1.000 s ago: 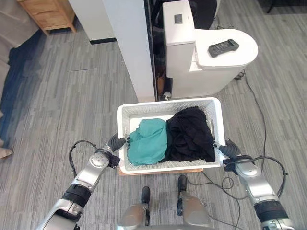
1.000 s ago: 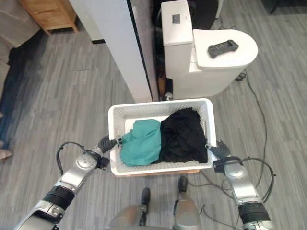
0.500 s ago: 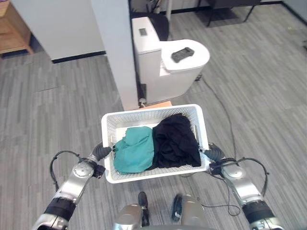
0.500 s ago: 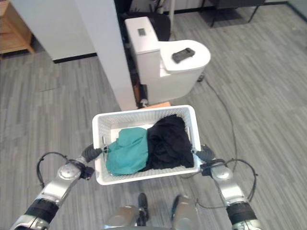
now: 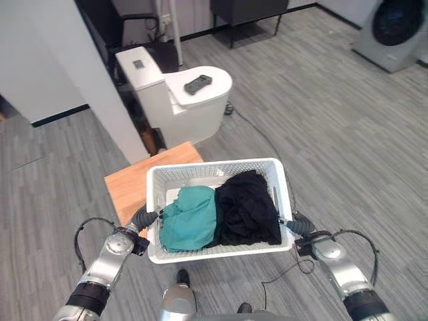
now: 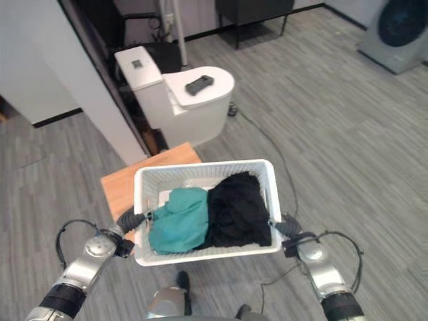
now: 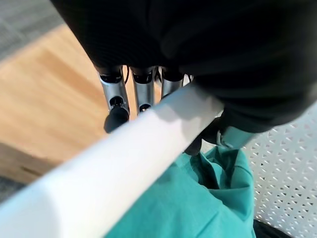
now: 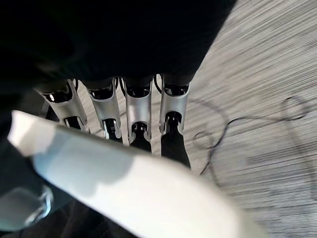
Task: Grab the laundry basket,head to the washer,open it,put in the laundry and shut it.
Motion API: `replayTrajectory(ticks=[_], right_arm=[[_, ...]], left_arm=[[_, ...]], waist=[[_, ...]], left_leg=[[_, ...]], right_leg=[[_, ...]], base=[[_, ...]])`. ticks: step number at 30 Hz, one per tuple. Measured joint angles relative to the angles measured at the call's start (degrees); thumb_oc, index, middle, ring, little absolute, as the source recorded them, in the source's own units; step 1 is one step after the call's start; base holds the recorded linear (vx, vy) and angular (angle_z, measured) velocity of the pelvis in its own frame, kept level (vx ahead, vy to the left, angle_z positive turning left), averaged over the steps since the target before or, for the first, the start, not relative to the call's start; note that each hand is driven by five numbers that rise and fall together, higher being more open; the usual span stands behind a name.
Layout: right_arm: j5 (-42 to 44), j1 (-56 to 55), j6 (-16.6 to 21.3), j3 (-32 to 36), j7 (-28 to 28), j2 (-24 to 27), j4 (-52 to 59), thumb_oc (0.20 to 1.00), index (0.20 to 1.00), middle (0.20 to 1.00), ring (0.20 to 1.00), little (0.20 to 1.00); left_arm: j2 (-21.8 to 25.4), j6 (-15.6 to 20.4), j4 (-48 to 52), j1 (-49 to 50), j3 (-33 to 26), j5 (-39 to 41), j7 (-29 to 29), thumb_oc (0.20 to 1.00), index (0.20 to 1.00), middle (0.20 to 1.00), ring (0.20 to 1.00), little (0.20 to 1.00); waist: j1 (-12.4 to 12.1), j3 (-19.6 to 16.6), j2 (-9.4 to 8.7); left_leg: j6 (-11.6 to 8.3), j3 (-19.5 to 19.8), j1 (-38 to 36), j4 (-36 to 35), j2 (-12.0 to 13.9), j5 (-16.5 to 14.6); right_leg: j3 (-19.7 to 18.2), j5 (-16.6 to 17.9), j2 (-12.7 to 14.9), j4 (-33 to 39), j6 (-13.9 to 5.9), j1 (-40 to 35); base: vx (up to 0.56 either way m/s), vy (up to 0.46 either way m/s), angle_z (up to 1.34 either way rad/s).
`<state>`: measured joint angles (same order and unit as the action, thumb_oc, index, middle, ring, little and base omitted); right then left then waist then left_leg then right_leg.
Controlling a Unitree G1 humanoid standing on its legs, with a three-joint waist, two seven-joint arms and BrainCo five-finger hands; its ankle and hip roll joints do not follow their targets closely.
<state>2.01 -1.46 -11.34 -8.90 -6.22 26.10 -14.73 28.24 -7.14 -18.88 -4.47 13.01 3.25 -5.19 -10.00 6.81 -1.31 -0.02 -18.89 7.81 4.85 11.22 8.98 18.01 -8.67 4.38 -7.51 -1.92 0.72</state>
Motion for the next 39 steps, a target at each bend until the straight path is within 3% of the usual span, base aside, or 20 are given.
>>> replayTrajectory(ticks=[2,4,5,6,8,10,12,14,15,19,22,23,25,27,28,29,31,32,33,39], right_arm=[[-0.08,-1.83,0.08,1.61,0.79,1.11,0.97,0.200,0.200,0.200,0.200,0.200],[-0.19,-2.12,0.29,2.25,1.24,1.44,1.02,0.200,0.200,0.200,0.200,0.200],[-0.55,-1.77,0.29,2.22,1.48,1.46,0.99,0.200,0.200,0.200,0.200,0.200],[-0.56,-1.40,0.32,2.23,1.53,1.51,0.94,0.200,0.200,0.200,0.200,0.200],[-0.55,-1.03,0.33,2.29,1.85,1.87,0.85,0.200,0.200,0.200,0.200,0.200],[-0.55,0.23,0.33,2.32,1.86,1.69,0.81,0.200,0.200,0.200,0.200,0.200],[-0.53,0.81,0.37,2.47,1.94,1.35,0.50,0.200,0.200,0.200,0.200,0.200],[-0.53,3.07,0.48,2.58,1.97,0.26,0.13,0.200,0.200,0.200,0.200,0.200],[-0.52,3.39,0.83,2.98,1.93,0.34,0.20,0.200,0.200,0.200,0.200,0.200],[-0.40,3.63,1.08,3.52,2.03,-0.12,0.14,0.200,0.200,0.200,0.200,0.200],[0.55,5.59,1.64,3.05,2.15,-0.81,0.08,0.200,0.200,0.200,0.200,0.200],[0.55,5.85,1.61,3.02,2.42,-1.59,-0.66,0.200,0.200,0.200,0.200,0.200],[0.60,5.59,1.57,1.01,1.85,-0.94,-2.21,0.200,0.200,0.200,0.200,0.200],[0.58,5.33,1.58,-1.94,1.77,-3.30,-1.54,0.200,0.200,0.200,0.200,0.200],[0.54,4.89,1.55,-2.55,1.17,-3.22,-0.40,0.200,0.200,0.200,0.200,0.200],[0.52,3.60,1.45,-2.56,0.94,-3.15,-0.16,0.200,0.200,0.200,0.200,0.200],[0.52,1.90,1.50,-2.62,-0.04,-3.27,-0.29,0.200,0.200,0.200,0.200,0.200],[0.52,1.64,1.57,-2.34,-0.20,-3.15,-1.79,0.200,0.200,0.200,0.200,0.200],[0.52,1.78,1.53,-2.25,-0.22,-2.55,-2.19,0.200,0.200,0.200,0.200,0.200],[0.66,2.44,2.54,-1.77,-0.13,-1.03,-6.62,0.200,0.200,0.200,0.200,0.200]], left_arm=[[-2.60,0.08,-2.10,-0.29,0.90,-1.66,0.22,0.200,0.200,0.200,0.200,0.200],[-3.82,0.15,-3.25,-0.56,1.51,-1.75,0.27,0.200,0.200,0.200,0.200,0.200],[-3.98,0.19,-3.61,-0.59,1.62,-1.83,0.44,0.200,0.200,0.200,0.200,0.200],[-3.90,0.20,-4.49,-1.04,1.99,-1.83,0.51,0.200,0.200,0.200,0.200,0.200],[-3.99,0.26,-4.98,-1.65,2.40,-1.82,0.43,0.200,0.200,0.200,0.200,0.200],[-3.79,0.35,-4.96,-2.16,2.16,-1.81,0.50,0.200,0.200,0.200,0.200,0.200],[-3.75,0.44,-4.83,-3.26,1.75,-1.70,0.49,0.200,0.200,0.200,0.200,0.200],[-3.18,0.40,-4.81,-2.36,1.12,-1.43,0.75,0.200,0.200,0.200,0.200,0.200],[-3.22,0.57,-4.72,-2.40,1.12,-1.38,0.73,0.200,0.200,0.200,0.200,0.200],[-3.54,0.89,-4.26,-4.48,0.82,-1.41,1.48,0.200,0.200,0.200,0.200,0.200],[-1.15,0.86,-4.20,-4.54,0.82,-0.90,2.08,0.200,0.200,0.200,0.200,0.200],[-1.52,0.95,-4.24,-5.60,0.54,-0.90,2.64,0.200,0.200,0.200,0.200,0.200],[-1.27,1.16,-4.51,-6.33,-0.44,-0.90,2.57,0.200,0.200,0.200,0.200,0.200],[2.00,1.19,-3.94,-3.85,-2.50,-0.85,3.59,0.200,0.200,0.200,0.200,0.200],[2.07,1.14,-3.80,-2.38,-3.58,-0.87,3.60,0.200,0.200,0.200,0.200,0.200],[1.95,1.16,-3.56,-1.98,-3.28,-0.90,3.54,0.200,0.200,0.200,0.200,0.200],[1.39,1.15,-3.57,-0.12,-3.43,-1.07,3.79,0.200,0.200,0.200,0.200,0.200],[-0.15,1.19,-2.95,1.82,-3.56,-1.09,3.87,0.200,0.200,0.200,0.200,0.200],[-0.65,1.16,-2.99,1.97,-3.06,-1.20,3.87,0.200,0.200,0.200,0.200,0.200],[-4.32,1.14,-4.44,3.26,-2.14,-1.55,4.03,0.200,0.200,0.200,0.200,0.200]], waist=[[0.65,0.31,2.10],[0.46,1.22,3.06],[0.29,1.84,3.03],[-0.54,2.13,2.57],[0.96,2.86,1.69],[1.54,3.08,1.46],[3.75,3.84,0.76],[3.54,4.23,0.22],[5.58,4.12,1.64],[6.87,4.08,2.84],[5.79,4.34,4.07],[7.28,5.08,4.39],[8.07,5.32,4.37],[6.63,5.38,0.34],[6.14,5.91,1.67],[7.41,5.74,1.33],[7.90,4.86,0.10],[8.14,4.05,-0.66],[8.37,3.89,-0.83],[9.14,0.98,2.51]], left_leg=[[-4.10,2.33,0.64,0.12,1.57,3.93],[-6.08,5.68,0.76,0.84,2.32,6.18],[-6.50,9.33,1.17,2.11,2.29,6.87],[-8.15,16.72,2.35,3.27,1.44,8.53],[-10.38,23.41,3.94,3.56,-1.31,6.44],[-8.90,30.04,2.11,2.87,-7.87,2.77],[-6.30,28.34,0.39,1.89,-9.24,1.35],[-4.08,32.33,-2.65,2.34,-12.08,-3.96],[-1.65,31.68,-5.12,-0.62,-12.41,-5.33],[-2.92,29.82,-6.73,-3.74,-11.56,-6.70],[-0.95,24.03,-6.69,-5.41,-12.25,-7.96],[0.26,22.41,-5.98,-5.58,-14.31,-7.86],[3.25,18.03,-4.80,-6.41,-15.22,-6.86],[4.14,10.44,-3.70,-6.14,-15.87,-6.83],[4.08,8.68,-3.27,-6.19,-13.53,-6.78],[4.20,8.21,-3.49,-6.32,-12.95,-6.89],[3.54,7.25,-4.91,-7.84,-12.72,-6.40],[3.00,7.08,-5.41,-8.23,-12.64,-6.03],[2.81,7.05,-5.32,-8.43,-12.69,-6.04],[0.97,9.14,-5.63,-9.47,-10.54,-4.44]], right_leg=[[-0.56,1.57,-1.64,1.64,1.12,0.15],[-2.50,2.50,-2.25,2.35,2.23,0.31],[-3.72,3.11,-2.58,2.32,3.09,0.61],[-5.15,3.29,-2.56,1.50,3.50,1.57],[-5.77,5.44,-1.99,3.14,4.49,1.54],[-8.32,6.77,-1.98,3.57,4.76,2.59],[-8.70,7.49,-2.31,4.90,4.25,2.01],[-12.67,8.93,-2.13,5.60,3.45,1.54],[-12.60,9.75,-2.64,7.77,2.72,0.05],[-14.65,10.66,-3.20,7.64,0.76,1.96],[-19.75,12.66,-2.44,6.45,-1.07,5.73],[-20.92,14.98,-1.02,6.49,-3.21,7.71],[-19.55,13.81,2.32,5.63,-6.42,9.87],[-17.71,14.31,4.42,7.53,-7.45,11.80],[-12.48,12.70,4.29,2.53,-7.88,13.25],[-10.66,10.84,4.11,-2.10,-8.70,12.90],[-13.22,5.03,2.58,-10.63,-7.49,11.03],[-14.22,1.92,1.20,-7.94,-5.55,8.12],[-14.02,1.97,0.53,-3.74,-3.39,6.22],[-12.53,2.88,-1.98,-0.74,-1.24,4.18]], base=[[-0.30,-0.198,-0.25],[-0.26,-0.069,-0.38],[-0.25,-0.051,-0.76],[-0.14,-0.042,-0.59],[-0.13,-0.036,-0.31],[-0.06,0.020,-0.46],[-0.05,0.081,-0.28],[0.02,0.156,-0.74],[0.00,0.116,-0.57],[-0.11,0.244,-0.20],[-0.15,0.195,-1.02],[-0.22,0.242,-1.04],[-0.18,0.144,-1.13],[-0.12,0.113,-1.58],[-0.05,0.143,-1.33],[-0.02,0.127,-0.72],[0.02,0.014,-0.27],[0.05,-0.045,-0.32],[0.05,-0.043,-0.20],[0.11,-0.112,0.09]])
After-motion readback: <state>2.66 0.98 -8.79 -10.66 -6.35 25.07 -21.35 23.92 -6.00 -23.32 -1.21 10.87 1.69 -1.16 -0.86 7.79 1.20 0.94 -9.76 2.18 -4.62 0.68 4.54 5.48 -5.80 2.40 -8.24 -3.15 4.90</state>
